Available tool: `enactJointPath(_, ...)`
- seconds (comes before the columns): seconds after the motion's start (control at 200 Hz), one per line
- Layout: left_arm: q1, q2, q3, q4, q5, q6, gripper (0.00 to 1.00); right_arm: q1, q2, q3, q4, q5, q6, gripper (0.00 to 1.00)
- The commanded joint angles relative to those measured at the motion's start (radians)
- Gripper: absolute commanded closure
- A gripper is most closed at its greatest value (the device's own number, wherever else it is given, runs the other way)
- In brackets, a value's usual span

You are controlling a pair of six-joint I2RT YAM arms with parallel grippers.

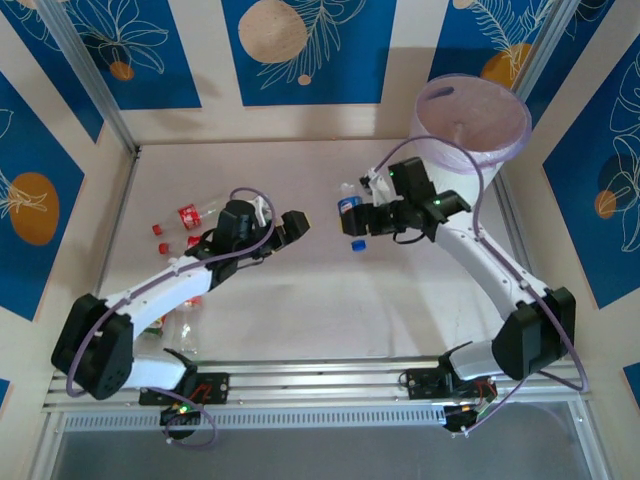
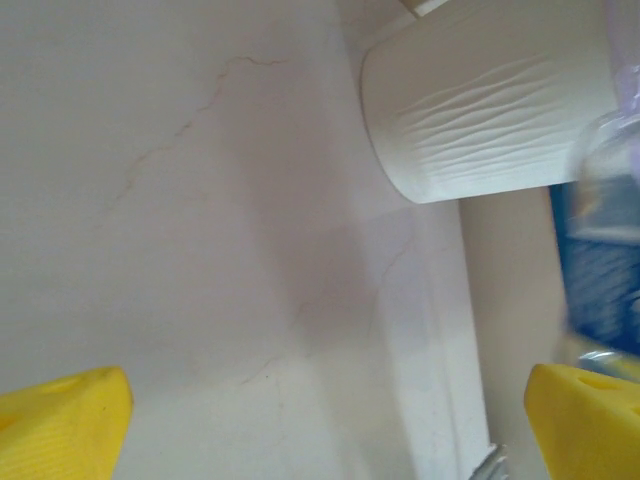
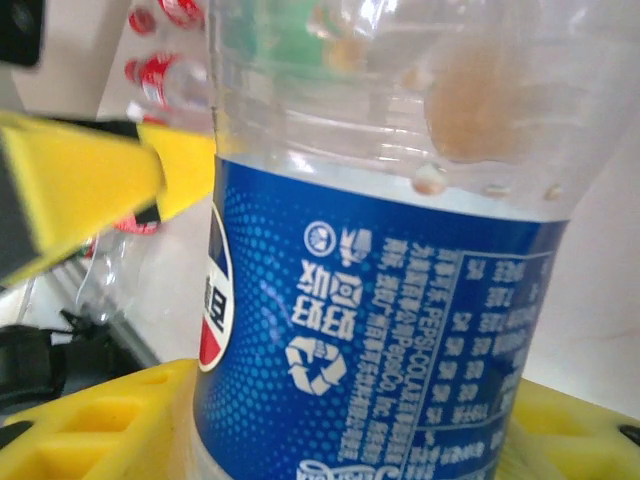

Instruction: Put the plastic bottles in the bin

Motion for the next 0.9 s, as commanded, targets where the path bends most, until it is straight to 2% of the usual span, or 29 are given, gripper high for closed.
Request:
enactJointPath(0.0, 0.013, -0.049, 0.024, -0.179, -0.07, 0.099, 0.0, -0.051, -0.027, 0.11, -0.114, 0.109, -0.093, 0.57)
enactJointPath(0.43, 0.017, -0.14, 0.014, -0.4, -0.146, 0.172, 0.0, -0.295, 0.088, 0.478, -0.147, 0.373, -0.204, 0.65)
enactJointPath(0.66, 0.017, -0.184, -0.033, -0.399, -0.152, 0.162, 0.0, -0.413, 0.206, 0.646, -0.155, 0.404, -0.222, 0.74)
enactJointPath(0.895, 0.018, -0.203, -0.044, -0.455, -0.174, 0.185, 0.0, -0.505, 0.339, 0.806, -0.172, 0.389, -0.219, 0.9)
